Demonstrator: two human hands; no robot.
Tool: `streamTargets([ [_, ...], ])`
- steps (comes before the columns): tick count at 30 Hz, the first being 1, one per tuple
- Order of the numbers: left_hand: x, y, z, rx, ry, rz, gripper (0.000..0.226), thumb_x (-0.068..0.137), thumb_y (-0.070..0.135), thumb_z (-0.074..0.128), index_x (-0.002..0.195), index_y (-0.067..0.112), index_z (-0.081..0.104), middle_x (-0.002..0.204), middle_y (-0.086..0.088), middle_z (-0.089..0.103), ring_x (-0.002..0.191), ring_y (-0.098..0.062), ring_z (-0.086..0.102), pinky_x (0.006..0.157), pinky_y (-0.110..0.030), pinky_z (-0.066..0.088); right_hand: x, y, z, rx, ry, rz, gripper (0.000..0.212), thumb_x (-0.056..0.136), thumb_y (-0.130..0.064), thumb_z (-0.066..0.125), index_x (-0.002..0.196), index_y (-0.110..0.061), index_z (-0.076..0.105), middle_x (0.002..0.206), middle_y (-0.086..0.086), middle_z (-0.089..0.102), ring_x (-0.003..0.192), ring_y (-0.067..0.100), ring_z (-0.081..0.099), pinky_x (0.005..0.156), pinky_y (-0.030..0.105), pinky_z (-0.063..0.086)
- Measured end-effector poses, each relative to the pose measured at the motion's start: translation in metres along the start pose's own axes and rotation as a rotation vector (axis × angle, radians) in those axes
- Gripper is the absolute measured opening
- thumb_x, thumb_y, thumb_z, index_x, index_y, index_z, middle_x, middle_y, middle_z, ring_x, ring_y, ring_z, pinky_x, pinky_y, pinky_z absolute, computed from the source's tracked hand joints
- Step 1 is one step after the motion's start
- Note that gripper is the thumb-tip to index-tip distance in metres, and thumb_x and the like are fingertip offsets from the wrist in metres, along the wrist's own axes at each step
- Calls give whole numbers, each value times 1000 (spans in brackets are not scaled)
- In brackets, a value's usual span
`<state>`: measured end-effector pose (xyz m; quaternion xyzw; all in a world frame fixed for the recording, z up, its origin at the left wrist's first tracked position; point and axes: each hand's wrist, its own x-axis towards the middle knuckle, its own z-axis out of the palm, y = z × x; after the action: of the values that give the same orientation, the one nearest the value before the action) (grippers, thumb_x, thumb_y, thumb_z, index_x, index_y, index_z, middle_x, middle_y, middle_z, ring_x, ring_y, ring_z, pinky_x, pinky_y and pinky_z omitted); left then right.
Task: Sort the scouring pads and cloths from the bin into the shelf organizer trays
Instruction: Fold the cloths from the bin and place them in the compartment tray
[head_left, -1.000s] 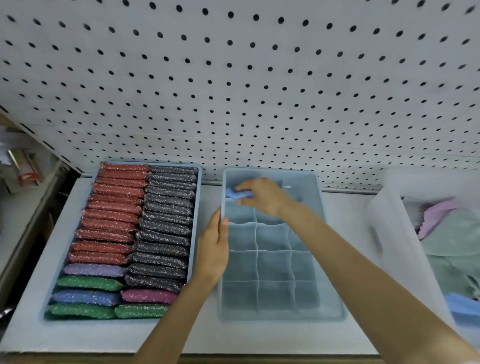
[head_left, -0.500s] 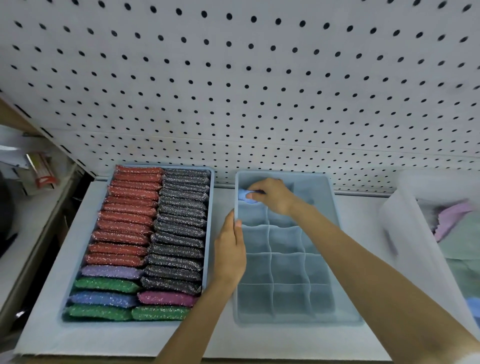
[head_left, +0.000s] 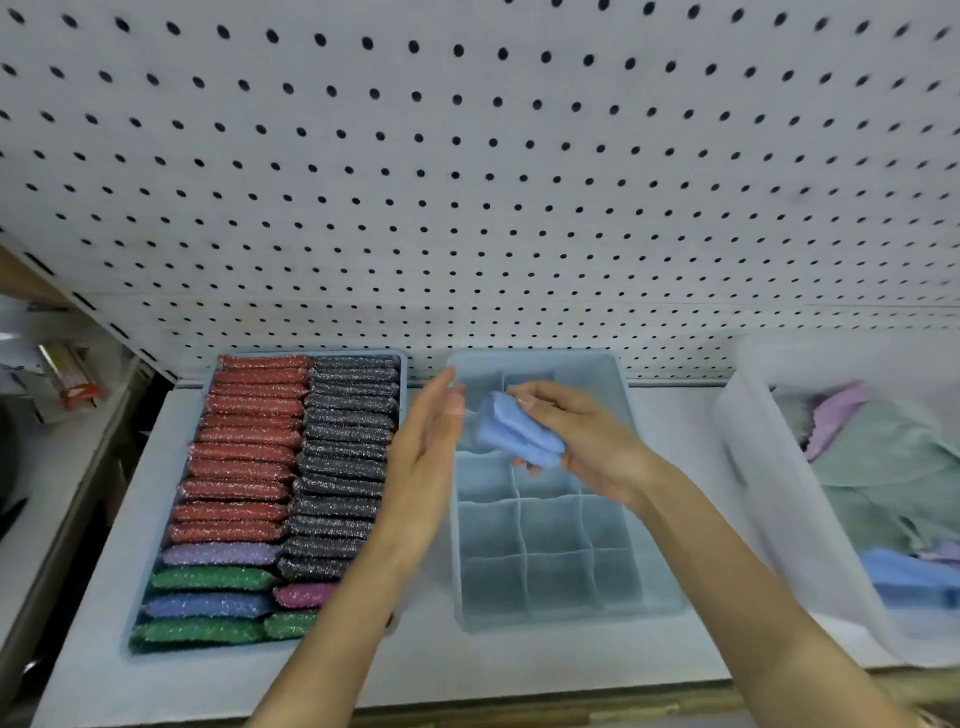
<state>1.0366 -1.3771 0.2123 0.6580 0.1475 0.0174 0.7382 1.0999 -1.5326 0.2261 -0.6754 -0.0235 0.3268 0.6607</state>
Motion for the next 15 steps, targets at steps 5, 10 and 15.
streamTargets([
  [5, -17, 22, 14, 150, -331, -89, 18, 89, 19, 68, 106, 18, 70, 108, -5, 72, 97, -12, 67, 81, -23, 53, -51, 4, 10, -39, 125, -35, 18, 99, -20, 49, 86, -8, 53, 73, 5, 62, 59, 21, 60, 50, 26, 48],
  [10, -33, 18, 31, 139, -216, -42, 11, 92, 18, 64, 98, 25, 71, 89, 8, 70, 90, -15, 64, 80, -32, 52, -95, 7, -5, -180, 182, -213, 23, 84, -27, 66, 106, -23, 60, 104, -16, 62, 95, 4, 59, 74, 17, 49],
  [15, -50, 24, 56, 82, -374, -47, 36, 81, 49, 71, 100, 19, 68, 99, -1, 73, 95, -19, 68, 72, -26, 54, -124, 9, -16, -159, 319, -306, 14, 85, -5, 69, 91, -18, 67, 83, -9, 67, 76, 8, 60, 67, 18, 47],
])
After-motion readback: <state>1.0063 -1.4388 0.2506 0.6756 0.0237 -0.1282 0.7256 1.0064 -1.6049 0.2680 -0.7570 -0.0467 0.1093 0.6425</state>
